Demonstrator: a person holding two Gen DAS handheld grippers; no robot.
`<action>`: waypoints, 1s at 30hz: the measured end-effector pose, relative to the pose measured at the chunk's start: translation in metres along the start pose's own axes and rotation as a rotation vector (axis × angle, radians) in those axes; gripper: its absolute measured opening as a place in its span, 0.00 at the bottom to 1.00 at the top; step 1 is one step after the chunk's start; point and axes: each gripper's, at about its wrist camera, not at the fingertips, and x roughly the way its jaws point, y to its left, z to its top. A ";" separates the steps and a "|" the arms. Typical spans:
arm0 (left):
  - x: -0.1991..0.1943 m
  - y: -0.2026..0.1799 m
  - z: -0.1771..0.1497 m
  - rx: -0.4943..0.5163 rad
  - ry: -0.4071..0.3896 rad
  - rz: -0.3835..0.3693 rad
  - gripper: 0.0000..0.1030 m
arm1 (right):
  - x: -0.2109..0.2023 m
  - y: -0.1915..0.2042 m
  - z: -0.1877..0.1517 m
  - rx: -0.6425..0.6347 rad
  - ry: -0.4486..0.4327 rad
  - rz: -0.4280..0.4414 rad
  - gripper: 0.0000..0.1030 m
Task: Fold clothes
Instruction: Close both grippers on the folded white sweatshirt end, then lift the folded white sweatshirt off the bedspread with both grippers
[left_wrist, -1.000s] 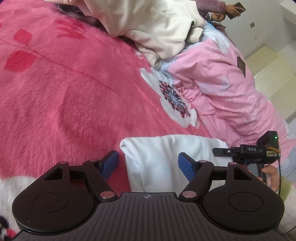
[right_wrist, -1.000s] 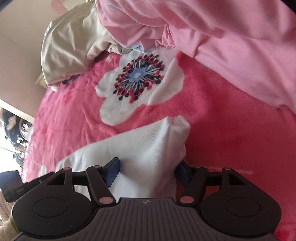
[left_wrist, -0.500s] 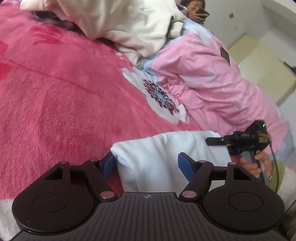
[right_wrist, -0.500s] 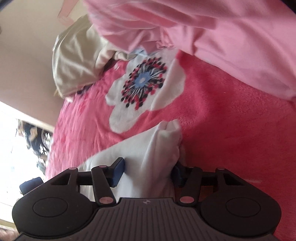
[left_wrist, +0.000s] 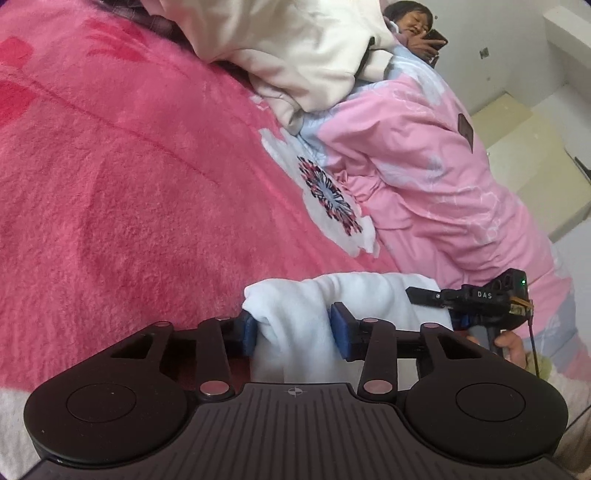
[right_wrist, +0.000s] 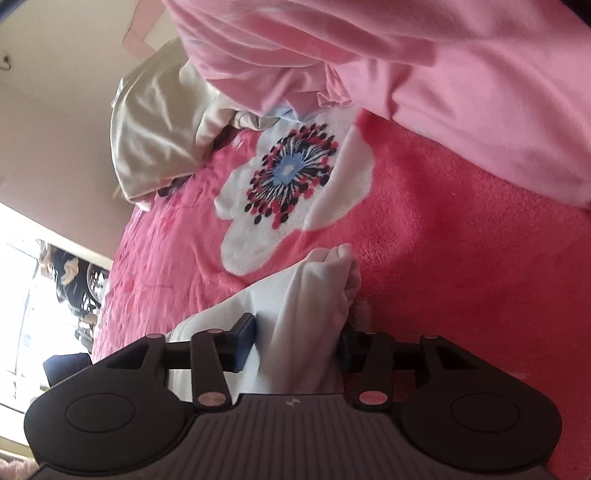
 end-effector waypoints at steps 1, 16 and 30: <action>0.002 -0.002 -0.002 0.007 -0.003 0.001 0.46 | 0.001 -0.002 -0.001 0.013 -0.006 0.007 0.50; -0.010 -0.032 -0.023 0.030 -0.127 0.061 0.17 | -0.024 0.035 -0.011 -0.058 -0.096 0.053 0.25; -0.057 -0.070 -0.017 0.059 -0.255 0.042 0.15 | -0.062 0.080 -0.015 -0.119 -0.177 0.091 0.24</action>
